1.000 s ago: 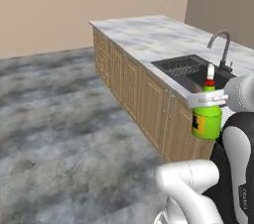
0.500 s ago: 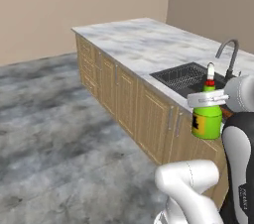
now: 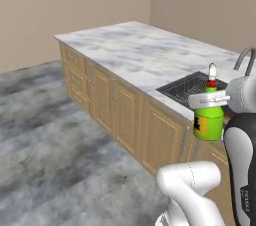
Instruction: Move the cutting board and knife to the sink. Then move spray from the cabinet to the counter.
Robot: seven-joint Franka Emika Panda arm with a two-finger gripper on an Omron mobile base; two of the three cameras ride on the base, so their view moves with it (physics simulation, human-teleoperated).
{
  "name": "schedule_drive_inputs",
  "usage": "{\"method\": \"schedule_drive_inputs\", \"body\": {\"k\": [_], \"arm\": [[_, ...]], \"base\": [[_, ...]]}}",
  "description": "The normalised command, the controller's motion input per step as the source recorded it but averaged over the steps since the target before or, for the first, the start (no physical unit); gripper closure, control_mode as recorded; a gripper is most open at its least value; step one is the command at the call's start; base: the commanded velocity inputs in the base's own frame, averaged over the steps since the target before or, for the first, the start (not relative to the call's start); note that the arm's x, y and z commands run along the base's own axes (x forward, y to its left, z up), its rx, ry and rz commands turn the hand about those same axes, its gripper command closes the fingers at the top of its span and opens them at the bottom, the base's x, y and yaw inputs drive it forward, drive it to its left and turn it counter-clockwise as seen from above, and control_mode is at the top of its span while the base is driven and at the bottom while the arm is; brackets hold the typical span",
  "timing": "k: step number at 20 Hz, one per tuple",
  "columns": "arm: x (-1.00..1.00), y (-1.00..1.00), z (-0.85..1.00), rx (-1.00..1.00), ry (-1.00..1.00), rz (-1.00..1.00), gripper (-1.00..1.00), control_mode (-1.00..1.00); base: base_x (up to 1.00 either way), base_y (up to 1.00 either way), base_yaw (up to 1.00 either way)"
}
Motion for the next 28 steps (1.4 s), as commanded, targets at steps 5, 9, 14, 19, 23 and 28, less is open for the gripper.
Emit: {"method": "schedule_drive_inputs", "body": {"k": [5,9,14,19,23,28], "arm": [[0.0,0.0,0.0,0.0,0.0,0.0,1.0,1.0],[0.0,0.0,0.0,0.0,0.0,0.0,1.0,1.0],[0.0,0.0,0.0,0.0,0.0,0.0,1.0,1.0],[0.0,0.0,0.0,0.0,0.0,0.0,1.0,1.0],[0.0,0.0,0.0,0.0,0.0,0.0,1.0,1.0],[0.0,0.0,0.0,0.0,0.0,0.0,1.0,1.0]], "base": [[0.62,0.34,-0.35],[0.6,0.34,-0.38],[0.52,0.34,-0.46],[0.43,0.34,-0.53],[0.43,0.35,-0.52],[0.42,0.46,-0.4]]}}
